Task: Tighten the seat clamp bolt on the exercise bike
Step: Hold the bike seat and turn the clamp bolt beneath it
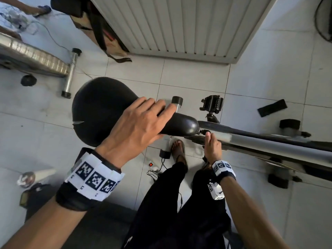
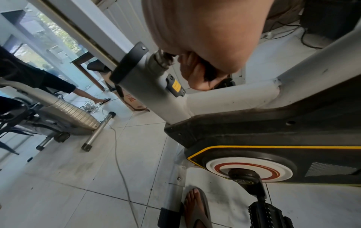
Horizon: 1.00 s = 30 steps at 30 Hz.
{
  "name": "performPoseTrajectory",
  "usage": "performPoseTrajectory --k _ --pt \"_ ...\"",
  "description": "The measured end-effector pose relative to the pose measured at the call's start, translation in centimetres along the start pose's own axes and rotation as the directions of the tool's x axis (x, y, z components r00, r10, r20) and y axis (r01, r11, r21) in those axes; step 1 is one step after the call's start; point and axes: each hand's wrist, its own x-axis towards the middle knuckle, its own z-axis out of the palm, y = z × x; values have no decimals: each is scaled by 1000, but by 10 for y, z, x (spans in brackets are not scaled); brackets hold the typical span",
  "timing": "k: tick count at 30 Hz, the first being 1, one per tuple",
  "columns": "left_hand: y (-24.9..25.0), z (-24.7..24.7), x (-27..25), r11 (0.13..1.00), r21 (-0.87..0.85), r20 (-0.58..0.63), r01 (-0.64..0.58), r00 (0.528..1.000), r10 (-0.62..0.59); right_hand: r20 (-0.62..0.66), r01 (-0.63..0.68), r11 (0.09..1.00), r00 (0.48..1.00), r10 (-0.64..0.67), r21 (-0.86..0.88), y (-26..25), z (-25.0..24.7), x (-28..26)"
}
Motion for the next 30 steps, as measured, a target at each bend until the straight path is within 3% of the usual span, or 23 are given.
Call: performPoseTrajectory --k 4,8,15,19,21,23,25,27,30 --pt "-3 2 -2 1000 -4 -3 -10 1000 10 -78 86 995 993 -90 -58 3 4 7" --pt "-4 1 -3 999 -26 15 -21 1000 22 -46 242 965 968 -248 -101 15 3 15" --pt "-6 -2 -3 997 -36 13 -62 998 62 -40 288 950 955 -295 -124 27 10 22" --pt "-3 -7 1 996 -77 1 -39 999 39 -55 217 965 972 -227 -147 15 3 13" --pt "-3 -7 4 995 -92 3 -40 999 40 -62 134 986 988 -140 -96 3 -4 -2" --pt "-3 -8 5 994 -100 3 -44 999 44 -150 -12 1000 989 8 -26 -6 -11 -16" --pt "-2 -8 6 993 -114 9 -39 999 41 -188 -284 957 939 289 54 -21 -25 -22" --pt "-1 -10 6 991 -129 7 -42 999 44 -14 -490 871 872 490 -30 -28 -33 -20" --pt "-3 -12 8 990 -136 22 -46 999 50 158 -607 795 785 600 -4 -50 -47 -10"
